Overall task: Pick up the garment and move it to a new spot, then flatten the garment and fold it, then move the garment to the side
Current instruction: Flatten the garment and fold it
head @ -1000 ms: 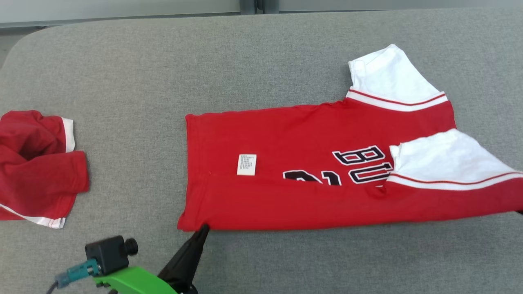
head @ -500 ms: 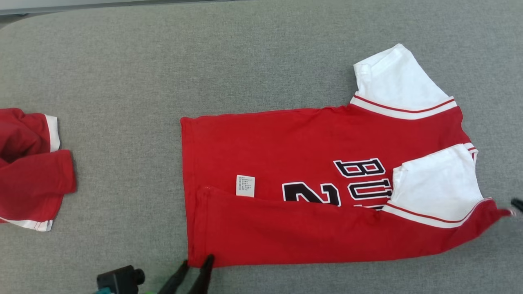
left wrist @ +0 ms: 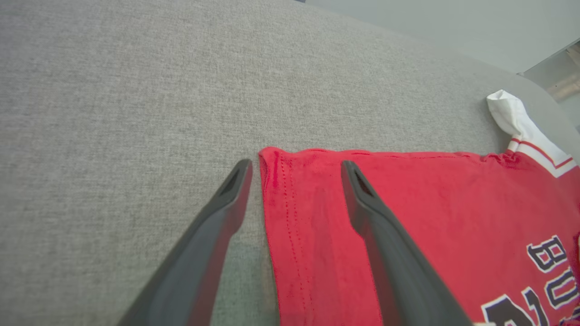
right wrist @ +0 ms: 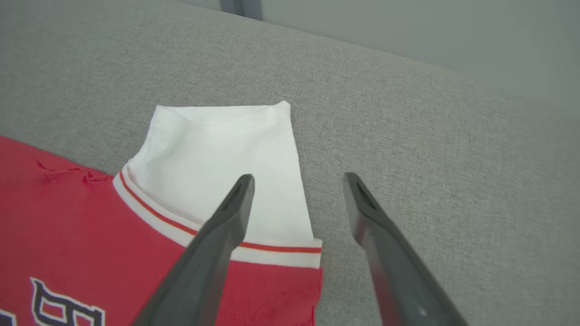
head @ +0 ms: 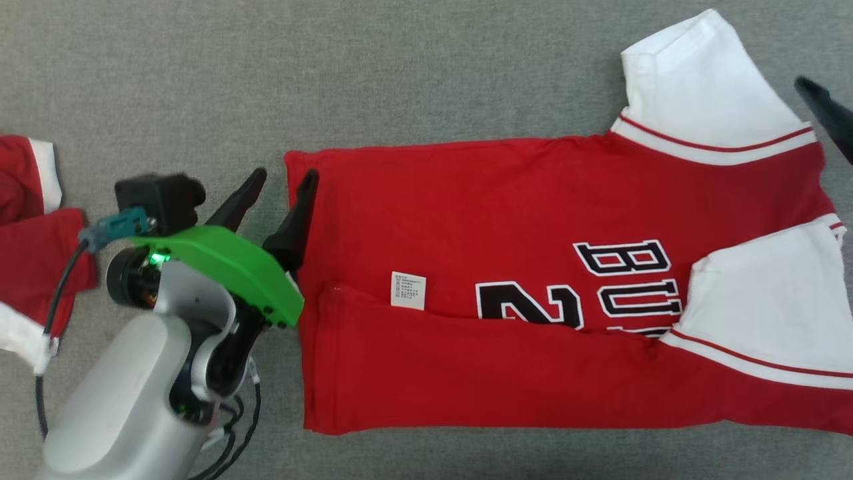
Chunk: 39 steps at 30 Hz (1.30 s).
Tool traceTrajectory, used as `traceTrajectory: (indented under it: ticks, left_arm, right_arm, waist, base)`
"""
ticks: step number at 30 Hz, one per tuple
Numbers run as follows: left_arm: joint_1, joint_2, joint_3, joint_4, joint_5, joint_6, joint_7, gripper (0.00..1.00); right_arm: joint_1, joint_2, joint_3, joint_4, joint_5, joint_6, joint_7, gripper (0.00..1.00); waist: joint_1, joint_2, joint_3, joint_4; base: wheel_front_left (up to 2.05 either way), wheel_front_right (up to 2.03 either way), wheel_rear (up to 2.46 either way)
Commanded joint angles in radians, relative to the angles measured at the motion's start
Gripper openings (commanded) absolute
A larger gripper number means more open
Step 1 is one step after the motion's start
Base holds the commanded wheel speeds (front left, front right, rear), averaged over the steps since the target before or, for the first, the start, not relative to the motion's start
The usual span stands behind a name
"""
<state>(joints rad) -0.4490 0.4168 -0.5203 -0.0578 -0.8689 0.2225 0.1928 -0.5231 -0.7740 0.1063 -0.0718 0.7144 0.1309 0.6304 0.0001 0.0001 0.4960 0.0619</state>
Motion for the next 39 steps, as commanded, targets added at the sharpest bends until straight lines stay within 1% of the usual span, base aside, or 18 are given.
traceTrajectory:
  ticks: [1,3,7,9,11,13,14,15,16,17,18,19,20,23,28,31,35,39]
  left_arm:
    - [-0.056,-0.017,-0.009,0.046,0.005,-0.016,0.012,1.0]
    - [-0.13,-0.043,-0.027,0.117,0.014,-0.04,0.027,1.0]
    - [-0.211,-0.078,-0.064,0.231,0.02,-0.084,0.055,1.0]
    - [-0.236,-0.083,-0.084,0.274,0.033,-0.104,0.065,1.0]
    - [-0.248,-0.103,-0.091,0.306,0.013,-0.129,0.069,1.0]
    - [-0.257,-0.12,-0.112,0.329,-0.006,-0.165,0.09,1.0]
    - [-0.258,-0.132,-0.121,0.338,-0.016,-0.181,0.099,1.0]
    - [-0.261,-0.138,-0.129,0.346,-0.021,-0.191,0.107,0.85]
    - [-0.263,-0.141,-0.144,0.355,-0.02,-0.205,0.119,0.64]
    - [-0.261,-0.149,-0.149,0.36,-0.028,-0.213,0.121,0.44]
    - [-0.258,-0.154,-0.154,0.365,-0.037,-0.224,0.13,0.09]
    - [-0.256,-0.153,-0.161,0.369,-0.04,-0.231,0.139,0.0]
    - [-0.252,-0.148,-0.166,0.374,-0.042,-0.238,0.148,0.0]
    - [-0.246,-0.134,-0.153,0.374,-0.046,-0.24,0.143,0.0]
    - [-0.26,-0.1,-0.088,0.364,-0.031,-0.211,0.06,0.0]
    - [-0.246,-0.091,-0.07,0.35,-0.031,-0.204,0.029,0.0]
    - [-0.187,-0.073,-0.08,0.299,-0.038,-0.211,0.017,0.0]
    - [-0.067,-0.052,-0.087,0.212,-0.06,-0.199,0.0,0.0]
  right_arm:
    - [-0.066,0.02,0.033,0.04,-0.036,0.0,-0.012,1.0]
    - [-0.147,0.043,0.076,0.118,-0.086,0.0,-0.018,1.0]
    - [-0.255,0.073,0.157,0.235,-0.125,0.0,-0.027,1.0]
    - [-0.286,0.081,0.184,0.282,-0.121,0.0,-0.027,1.0]
    - [-0.309,0.082,0.219,0.314,-0.113,0.0,-0.024,1.0]
    - [-0.319,0.094,0.244,0.342,-0.091,0.0,-0.028,1.0]
    - [-0.321,0.097,0.258,0.352,-0.078,0.0,-0.027,0.85]
    - [-0.322,0.097,0.268,0.36,-0.07,0.0,-0.03,0.49]
    - [-0.32,0.097,0.285,0.365,-0.057,0.0,-0.033,0.23]
    - [-0.319,0.099,0.292,0.371,-0.042,0.0,-0.034,0.0]
    - [-0.319,0.101,0.3,0.377,-0.023,0.0,-0.041,0.0]
    - [-0.319,0.101,0.305,0.378,-0.007,0.0,-0.047,0.0]
    - [-0.317,0.101,0.31,0.379,0.013,0.0,-0.056,0.0]
    - [-0.326,0.094,0.317,0.368,0.052,0.0,-0.106,0.0]
    - [-0.357,0.077,0.301,0.371,0.08,0.0,-0.242,0.0]
    - [-0.342,0.057,0.308,0.369,0.1,0.0,-0.284,0.0]
    - [-0.272,0.02,0.317,0.327,0.147,0.0,-0.334,0.0]
    - [-0.131,-0.03,0.313,0.244,0.18,0.0,-0.404,0.0]
  waist:
    - [-0.0001,-0.0001,0.085,0.063]
    - [-0.0001,-0.0001,0.106,0.08]
    - [-0.0001,-0.0001,0.121,0.103]
    - [-0.0001,-0.0001,0.122,0.111]
    - [-0.0001,-0.0001,0.121,0.115]
    - [-0.0001,-0.0001,0.115,0.117]
    - [-0.0001,-0.0001,0.111,0.116]
    - [-0.0001,-0.0001,0.107,0.115]
    - [-0.0001,-0.0001,0.1,0.113]
    - [-0.0001,-0.0001,0.095,0.11]
    - [-0.0001,-0.0001,0.088,0.106]
    - [-0.0001,-0.0001,0.084,0.103]
    - [-0.0001,-0.0001,0.076,0.098]
    - [-0.0001,-0.0001,0.055,0.085]
    - [-0.0001,-0.0001,0.009,0.063]
    - [-0.0001,-0.0001,-0.034,0.05]
    - [-0.0001,-0.0001,-0.117,0.033]
    - [-0.0001,-0.0001,-0.217,0.009]
  base:
    - [0.0,0.0,0.0]
    - [0.0,0.0,0.0]
    - [0.0,0.0,0.0]
    - [0.0,0.0,0.0]
    - [0.0,0.0,0.0]
    - [0.0,0.0,0.0]
    - [0.0,0.0,0.0]
    - [0.0,0.0,0.0]
    - [0.0,0.0,0.0]
    - [0.0,0.0,0.0]
    - [0.0,0.0,0.0]
    - [0.0,0.0,0.0]
    - [0.0,0.0,0.0]
    - [0.0,0.0,0.0]
    - [0.0,0.0,0.0]
    - [0.0,0.0,0.0]
    - [0.0,0.0,0.0]
    - [0.0,0.0,0.0]
